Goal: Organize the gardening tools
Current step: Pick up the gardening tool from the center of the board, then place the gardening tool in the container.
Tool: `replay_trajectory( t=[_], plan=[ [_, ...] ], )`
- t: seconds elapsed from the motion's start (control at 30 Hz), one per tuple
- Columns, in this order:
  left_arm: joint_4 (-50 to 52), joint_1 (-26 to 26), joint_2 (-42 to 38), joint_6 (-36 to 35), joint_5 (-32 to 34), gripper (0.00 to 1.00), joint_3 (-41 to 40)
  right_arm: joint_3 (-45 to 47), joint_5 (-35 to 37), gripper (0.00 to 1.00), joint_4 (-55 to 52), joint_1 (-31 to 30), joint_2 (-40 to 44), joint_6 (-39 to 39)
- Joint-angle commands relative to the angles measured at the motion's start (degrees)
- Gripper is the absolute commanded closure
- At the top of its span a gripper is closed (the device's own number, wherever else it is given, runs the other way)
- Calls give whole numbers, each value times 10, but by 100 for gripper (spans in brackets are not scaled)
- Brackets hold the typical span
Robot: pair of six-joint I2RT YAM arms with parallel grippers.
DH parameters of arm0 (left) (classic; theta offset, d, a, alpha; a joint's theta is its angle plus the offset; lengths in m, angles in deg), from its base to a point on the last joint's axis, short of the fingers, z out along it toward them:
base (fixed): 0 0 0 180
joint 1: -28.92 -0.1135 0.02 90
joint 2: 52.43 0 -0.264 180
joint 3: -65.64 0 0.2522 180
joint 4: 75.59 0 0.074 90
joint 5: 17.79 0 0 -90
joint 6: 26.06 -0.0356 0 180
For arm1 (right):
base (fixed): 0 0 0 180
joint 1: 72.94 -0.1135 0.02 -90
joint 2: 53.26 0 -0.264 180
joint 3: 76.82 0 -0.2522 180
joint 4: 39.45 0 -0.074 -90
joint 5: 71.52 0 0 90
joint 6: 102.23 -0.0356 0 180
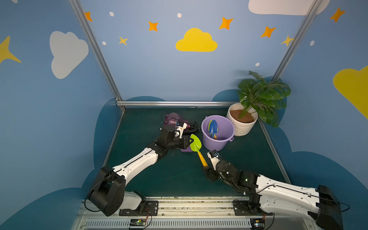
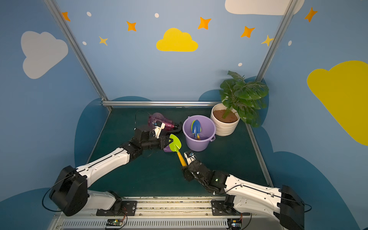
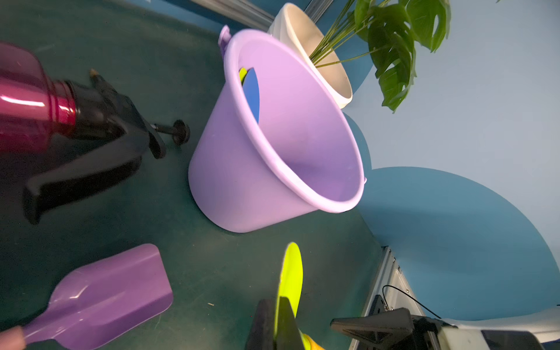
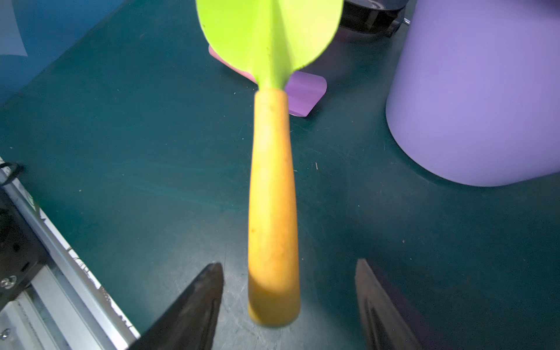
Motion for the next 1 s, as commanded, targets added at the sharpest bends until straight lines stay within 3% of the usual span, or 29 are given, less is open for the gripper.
replay_trajectory(
  t=[0.0,0.23,0.5,0.97],
  plan=[
    [2,-3,-25,-42,26,97,36,5,21,22,-28,-2,22,-13],
    [-1,-1,-31,-106,63,97,105,32,33,12,-31,-2,58,-28],
    [-34,11,-3,-176,100,97,181,59,43,10,-26,-2,93,-33],
    [-93,68,149,-279,108,97,314,83,45,9,-30,-2,133,-42]
  ],
)
